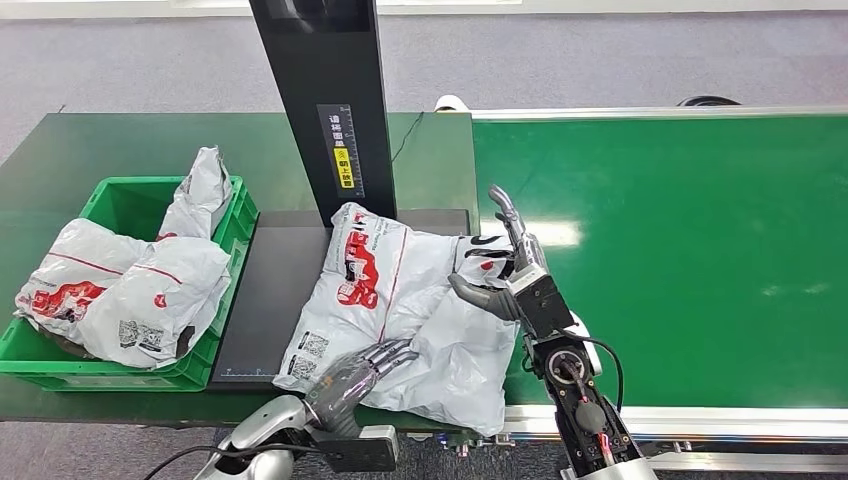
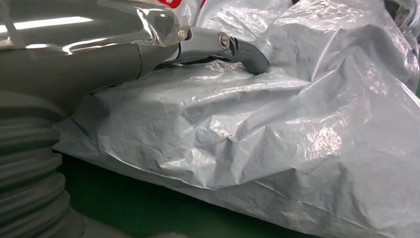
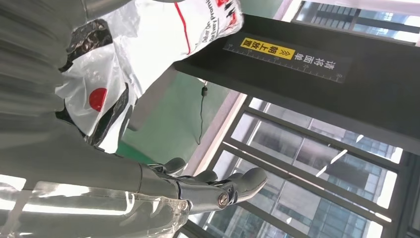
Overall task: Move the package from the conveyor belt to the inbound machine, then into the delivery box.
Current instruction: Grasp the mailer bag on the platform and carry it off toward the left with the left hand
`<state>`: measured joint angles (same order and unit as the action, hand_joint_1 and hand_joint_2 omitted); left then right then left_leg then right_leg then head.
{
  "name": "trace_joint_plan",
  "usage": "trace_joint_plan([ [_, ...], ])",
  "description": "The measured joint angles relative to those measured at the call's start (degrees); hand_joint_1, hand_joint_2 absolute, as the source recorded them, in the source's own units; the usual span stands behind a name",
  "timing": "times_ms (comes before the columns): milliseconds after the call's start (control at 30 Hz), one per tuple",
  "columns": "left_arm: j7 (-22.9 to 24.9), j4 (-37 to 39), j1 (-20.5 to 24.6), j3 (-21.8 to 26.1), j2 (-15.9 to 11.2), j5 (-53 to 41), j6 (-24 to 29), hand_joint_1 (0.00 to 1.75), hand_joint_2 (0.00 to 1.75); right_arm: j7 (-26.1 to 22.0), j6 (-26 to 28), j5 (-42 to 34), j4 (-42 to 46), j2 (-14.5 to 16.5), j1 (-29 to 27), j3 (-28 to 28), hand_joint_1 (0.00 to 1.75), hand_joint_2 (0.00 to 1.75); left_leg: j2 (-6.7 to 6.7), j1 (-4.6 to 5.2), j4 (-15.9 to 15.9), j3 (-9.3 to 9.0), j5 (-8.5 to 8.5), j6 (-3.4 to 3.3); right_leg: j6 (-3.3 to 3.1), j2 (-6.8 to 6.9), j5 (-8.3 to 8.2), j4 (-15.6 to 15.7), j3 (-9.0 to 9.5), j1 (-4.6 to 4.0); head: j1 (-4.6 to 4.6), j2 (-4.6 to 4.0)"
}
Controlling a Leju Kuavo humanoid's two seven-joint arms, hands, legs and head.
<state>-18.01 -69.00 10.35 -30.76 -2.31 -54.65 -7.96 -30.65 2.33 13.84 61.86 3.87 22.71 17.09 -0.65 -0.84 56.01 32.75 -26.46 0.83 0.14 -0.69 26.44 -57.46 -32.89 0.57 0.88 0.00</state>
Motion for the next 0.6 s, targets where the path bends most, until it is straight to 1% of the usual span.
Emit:
trace_joint_plan([
  [67, -0.86, 0.41, 0.32, 0.02, 0.01, 1.39, 0.11, 1.59, 1.75, 0.27, 0.15, 0.15, 0.01, 0.00, -0.19, -0.24, 0.00, 1.75, 0.00, 0.00, 0.00, -0.01, 0.00, 0.00, 0.00, 0.00, 0.00, 0.00, 0.01, 0.00, 0.00, 0.00],
  [133, -1.89, 0.60, 0.69, 0.07, -0.02, 2.32, 0.70, 1.70, 1.75, 0.62, 0.20, 0.24, 0.16, -0.01, -0.55, -0.47, 0.00, 1.75, 0.00, 0.00, 0.00, -0.01, 0.00, 0.00, 0.00, 0.00, 0.00, 0.00, 0.01, 0.00, 0.00, 0.00],
  [300, -4.53, 0.62, 1.26, 0.34, -0.08, 4.17, 2.83, 1.73, 1.75, 1.03, 0.20, 0.37, 0.99, -0.04, -1.42, -1.08, 0.00, 1.75, 0.00, 0.01, 0.00, -0.01, 0.00, 0.00, 0.00, 0.00, 0.00, 0.00, 0.00, 0.01, 0.01, 0.00],
  [500, -8.28, -0.78, 1.11, 1.27, -0.07, 6.93, 7.56, 1.75, 1.75, 1.08, 0.13, 0.49, 2.12, -0.16, -2.22, -1.51, 0.00, 1.75, 0.01, 0.00, 0.00, 0.00, 0.00, 0.00, 0.00, 0.00, 0.00, 0.00, -0.03, 0.00, 0.01, 0.00],
  [600, -10.39, -2.50, 0.58, 2.42, 0.19, 9.19, 11.41, 1.75, 1.75, 1.08, 0.11, 0.58, 2.40, -0.29, -2.47, -1.64, 0.00, 1.75, 0.01, 0.00, 0.00, 0.00, 0.00, 0.00, 0.00, 0.00, 0.00, 0.00, -0.03, 0.00, 0.00, 0.00],
])
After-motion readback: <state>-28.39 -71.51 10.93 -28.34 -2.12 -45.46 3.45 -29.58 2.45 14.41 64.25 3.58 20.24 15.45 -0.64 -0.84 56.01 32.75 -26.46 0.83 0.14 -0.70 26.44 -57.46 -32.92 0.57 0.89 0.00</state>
